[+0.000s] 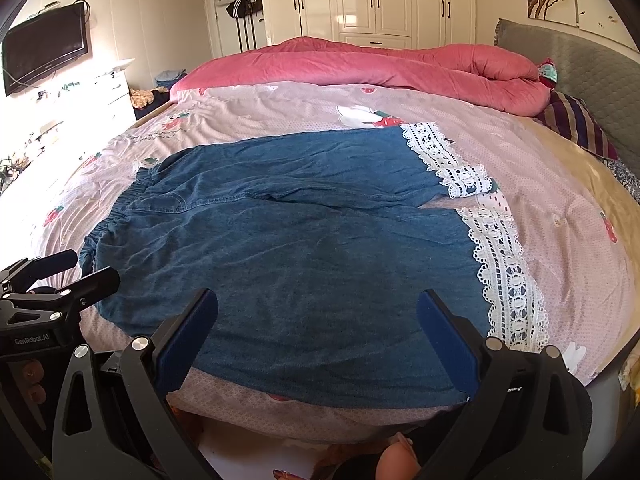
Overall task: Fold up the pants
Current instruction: 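Grasp the denim pants waistband with the left gripper and lift it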
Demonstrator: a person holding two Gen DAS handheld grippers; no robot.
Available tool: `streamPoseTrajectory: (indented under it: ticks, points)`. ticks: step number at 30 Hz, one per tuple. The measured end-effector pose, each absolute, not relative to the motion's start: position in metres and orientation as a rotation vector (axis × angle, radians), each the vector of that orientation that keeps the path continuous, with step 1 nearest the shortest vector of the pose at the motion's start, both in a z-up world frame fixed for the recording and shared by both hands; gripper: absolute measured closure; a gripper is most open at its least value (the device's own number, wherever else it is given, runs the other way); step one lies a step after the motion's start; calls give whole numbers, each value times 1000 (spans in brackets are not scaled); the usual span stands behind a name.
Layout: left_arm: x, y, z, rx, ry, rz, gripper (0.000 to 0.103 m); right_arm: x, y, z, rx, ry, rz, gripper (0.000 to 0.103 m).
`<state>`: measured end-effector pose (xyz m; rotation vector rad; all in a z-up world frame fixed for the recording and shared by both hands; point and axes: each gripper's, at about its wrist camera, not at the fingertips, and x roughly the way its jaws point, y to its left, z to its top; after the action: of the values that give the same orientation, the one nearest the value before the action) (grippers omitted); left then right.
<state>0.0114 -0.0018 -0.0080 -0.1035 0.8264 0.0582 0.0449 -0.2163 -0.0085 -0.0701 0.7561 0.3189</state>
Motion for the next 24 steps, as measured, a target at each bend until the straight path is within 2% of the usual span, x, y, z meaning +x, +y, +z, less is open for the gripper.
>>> streamPoseTrajectory:
  ticks: [8,14,19,24]
  points:
    - [27,8,-12,-104,825,69,9,62,-214,-11,-82,769,334,4]
    - [57,45,-4,-104,803,118,9,97,-201,-6,-106,794,400,4]
    - [100,96,-1,-94,792,181,9,138,-177,-1,-87,835,512,4]
    - [160,137,-15,-88,865,175,9,176,-151,-3,-114,867,538,4]
